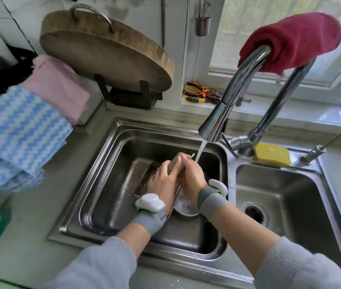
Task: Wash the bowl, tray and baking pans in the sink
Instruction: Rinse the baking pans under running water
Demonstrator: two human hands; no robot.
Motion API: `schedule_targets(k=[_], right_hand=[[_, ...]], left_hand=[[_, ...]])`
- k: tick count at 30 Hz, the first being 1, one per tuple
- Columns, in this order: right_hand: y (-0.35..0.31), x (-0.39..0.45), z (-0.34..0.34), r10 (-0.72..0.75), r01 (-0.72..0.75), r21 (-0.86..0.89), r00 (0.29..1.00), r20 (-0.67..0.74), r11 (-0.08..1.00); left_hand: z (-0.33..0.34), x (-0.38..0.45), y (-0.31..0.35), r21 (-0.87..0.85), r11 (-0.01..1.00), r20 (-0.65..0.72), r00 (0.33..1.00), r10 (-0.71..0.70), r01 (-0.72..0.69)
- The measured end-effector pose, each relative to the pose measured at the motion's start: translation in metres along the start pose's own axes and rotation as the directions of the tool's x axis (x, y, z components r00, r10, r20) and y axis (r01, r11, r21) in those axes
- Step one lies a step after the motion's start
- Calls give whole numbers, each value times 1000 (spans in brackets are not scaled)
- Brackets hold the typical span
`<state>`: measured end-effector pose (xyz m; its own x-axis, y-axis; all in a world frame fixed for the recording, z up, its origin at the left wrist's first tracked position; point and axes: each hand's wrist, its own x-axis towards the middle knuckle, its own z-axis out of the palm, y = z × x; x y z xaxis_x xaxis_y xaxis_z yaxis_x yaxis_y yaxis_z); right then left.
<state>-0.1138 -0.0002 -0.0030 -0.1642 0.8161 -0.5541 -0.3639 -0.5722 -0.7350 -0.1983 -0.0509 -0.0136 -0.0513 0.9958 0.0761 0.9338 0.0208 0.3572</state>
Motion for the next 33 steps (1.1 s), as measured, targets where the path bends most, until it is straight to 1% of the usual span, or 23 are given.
schedule_targets(k=[1,2,4,5,6,8,9,10,13,16,17,18,20,21,22,23,25,26,27,29,31,32,33], right_hand=[[1,3,-5,-9,8,-25,998,-65,1000],[2,8,-12,-11,1,-66,991,-137,998],[-1,16,-29,-3,-32,-130,965,-262,991],[-5,17,-33,-13,-33,-158,959,-284,987],[-9,21,-37,-22,-24,-154,956,-292,988],[-18,29,-37,-20,-8,-96,958,-287,995],[-20,31,-36,-11,-14,-89,962,-274,996],[-21,32,-35,-4,-23,-103,967,-256,994],[-13,27,-27,35,-52,-104,986,-160,993],[-18,24,-30,3,-12,-61,990,-142,998],[-22,24,-31,-13,3,-63,988,-155,998],[-26,26,-33,-26,10,-94,984,-176,995],[-29,27,-36,-44,11,-150,974,-221,989],[-28,26,-39,-39,2,-166,975,-220,986],[-27,23,-40,-26,-13,-184,978,-205,983],[-23,19,-42,-14,-24,-188,981,-196,982],[-18,12,-44,13,-48,-205,986,-168,977],[-16,10,-45,17,-57,-220,984,-179,974],[-17,9,-46,14,-59,-223,980,-199,973],[-18,11,-49,-1,-55,-243,974,-227,969],[-19,7,-52,-4,-59,-274,975,-223,960],[-20,1,-54,-7,-58,-293,976,-216,954],[-19,-5,-57,-9,-55,-311,980,-201,949]], left_hand=[[7,-2,2,-15,999,16,999,36,-36],[16,-5,3,-64,995,64,994,84,-80],[27,-13,7,-178,976,215,963,162,-125],[28,-16,7,-227,963,239,951,198,-144],[29,-14,8,-241,956,222,950,220,-165],[33,-4,6,-239,950,154,958,243,-202],[35,6,7,-268,944,139,962,233,-190],[37,16,7,-323,937,146,971,191,-136],[34,47,4,-469,877,214,977,2,101],[33,55,11,-480,862,263,964,-34,162],[34,52,14,-477,865,255,966,-34,157],[36,45,18,-471,875,225,974,-8,116],[38,31,19,-436,899,155,980,126,-46],[40,27,18,-442,892,145,975,171,-91],[41,29,15,-468,880,151,974,168,-79],[40,32,13,-501,865,183,977,109,-3],[36,43,12,-532,815,294,953,-76,229],[35,45,14,-518,806,330,936,-119,285],[33,44,21,-497,825,333,937,-107,270],[36,33,31,-501,853,273,962,-4,146],[37,27,28,-551,832,190,980,63,54],[37,32,22,-550,833,179,982,60,50],[37,38,15,-516,853,197,980,28,79]])
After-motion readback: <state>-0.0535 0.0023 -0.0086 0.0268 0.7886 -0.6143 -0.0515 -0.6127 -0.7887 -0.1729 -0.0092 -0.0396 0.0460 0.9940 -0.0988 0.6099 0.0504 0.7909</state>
